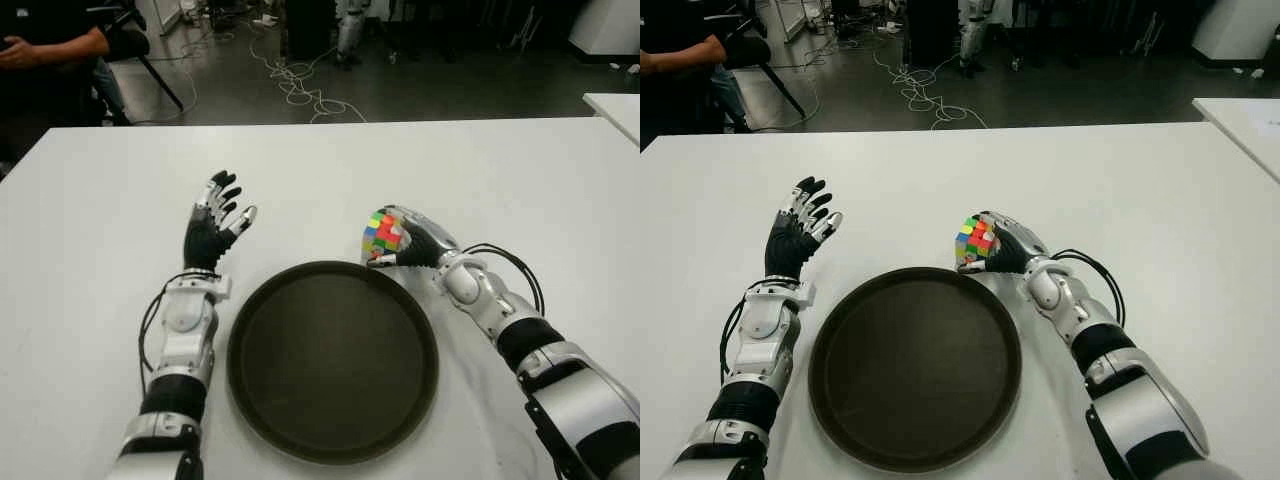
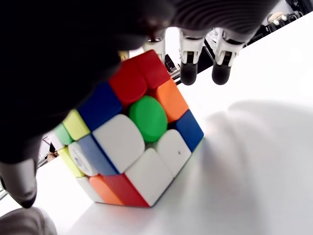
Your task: Pick up the Rubik's Cube and put it in the plate
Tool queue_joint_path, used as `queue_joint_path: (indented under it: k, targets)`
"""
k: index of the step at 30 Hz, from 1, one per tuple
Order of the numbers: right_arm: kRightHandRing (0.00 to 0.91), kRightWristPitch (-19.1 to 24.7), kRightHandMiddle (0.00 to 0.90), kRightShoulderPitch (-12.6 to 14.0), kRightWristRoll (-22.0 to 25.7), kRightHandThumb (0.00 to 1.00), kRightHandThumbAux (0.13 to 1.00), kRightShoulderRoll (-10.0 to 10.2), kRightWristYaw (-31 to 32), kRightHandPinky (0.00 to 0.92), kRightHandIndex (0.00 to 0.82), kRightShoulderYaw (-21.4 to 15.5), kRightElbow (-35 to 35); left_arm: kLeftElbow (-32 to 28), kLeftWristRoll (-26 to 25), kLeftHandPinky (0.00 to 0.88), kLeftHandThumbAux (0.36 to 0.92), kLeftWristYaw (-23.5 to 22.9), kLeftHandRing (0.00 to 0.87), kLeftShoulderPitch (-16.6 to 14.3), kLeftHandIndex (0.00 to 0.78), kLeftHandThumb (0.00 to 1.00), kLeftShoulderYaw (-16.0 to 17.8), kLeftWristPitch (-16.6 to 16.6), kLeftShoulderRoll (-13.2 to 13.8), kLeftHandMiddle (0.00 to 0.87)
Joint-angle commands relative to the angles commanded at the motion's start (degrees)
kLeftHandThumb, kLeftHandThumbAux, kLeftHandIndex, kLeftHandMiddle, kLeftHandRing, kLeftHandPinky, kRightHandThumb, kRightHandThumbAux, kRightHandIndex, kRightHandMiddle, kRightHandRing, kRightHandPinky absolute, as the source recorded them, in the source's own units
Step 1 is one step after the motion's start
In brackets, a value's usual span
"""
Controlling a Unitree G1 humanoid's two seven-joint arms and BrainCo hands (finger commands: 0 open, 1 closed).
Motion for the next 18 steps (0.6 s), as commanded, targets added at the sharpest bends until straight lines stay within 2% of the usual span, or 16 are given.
queue_joint_path:
  k: [7, 9, 13, 14, 17, 18]
  targets:
    - [0.069, -0.5, 0.047, 0.0, 0.1, 0.000, 0.561, 0.1, -0.6, 0.082, 0.036, -0.2, 0.4, 0.0, -0.2, 0.096, 0.767, -0.2, 0.123, -0.1, 0.071, 0.046, -0.1, -0.2, -0.1, 0.146]
    - [0.089, -1.0, 0.062, 0.0, 0.1, 0.000, 0.583, 0.2, -1.4, 0.111, 0.044, -0.3, 0.5, -0.1, -0.1, 0.094, 0.769, -0.1, 0.122, -0.1, 0.070, 0.043, -0.1, -0.1, -0.1, 0.144]
    - [0.191, -3.8, 0.144, 0.2, 0.1, 0.039, 0.678, 0.1, -5.3, 0.260, 0.085, -0.8, 0.9, 0.0, -0.1, 0.095, 0.770, 0.1, 0.117, -0.3, 0.066, 0.035, -0.1, 0.3, -0.2, 0.137]
    - [0.259, -4.9, 0.214, 0.3, 0.0, 0.181, 0.710, 0.1, -6.7, 0.324, 0.122, -0.9, 1.0, 0.2, -0.1, 0.099, 0.766, 0.2, 0.116, -0.5, 0.064, 0.031, 0.0, 0.3, -0.2, 0.133]
    - [0.340, -6.5, 0.299, 0.3, 0.0, 0.365, 0.745, 0.1, -8.7, 0.402, 0.168, -1.0, 1.6, 0.7, 0.0, 0.104, 0.761, 0.3, 0.114, -0.7, 0.062, 0.027, -0.1, 0.1, -0.2, 0.129]
    - [0.380, -7.0, 0.373, 0.2, 0.0, 0.528, 0.730, 0.1, -9.2, 0.436, 0.232, -1.1, 1.9, 0.8, 0.0, 0.103, 0.760, 0.3, 0.114, -0.7, 0.063, 0.025, -0.1, 0.1, -0.2, 0.129]
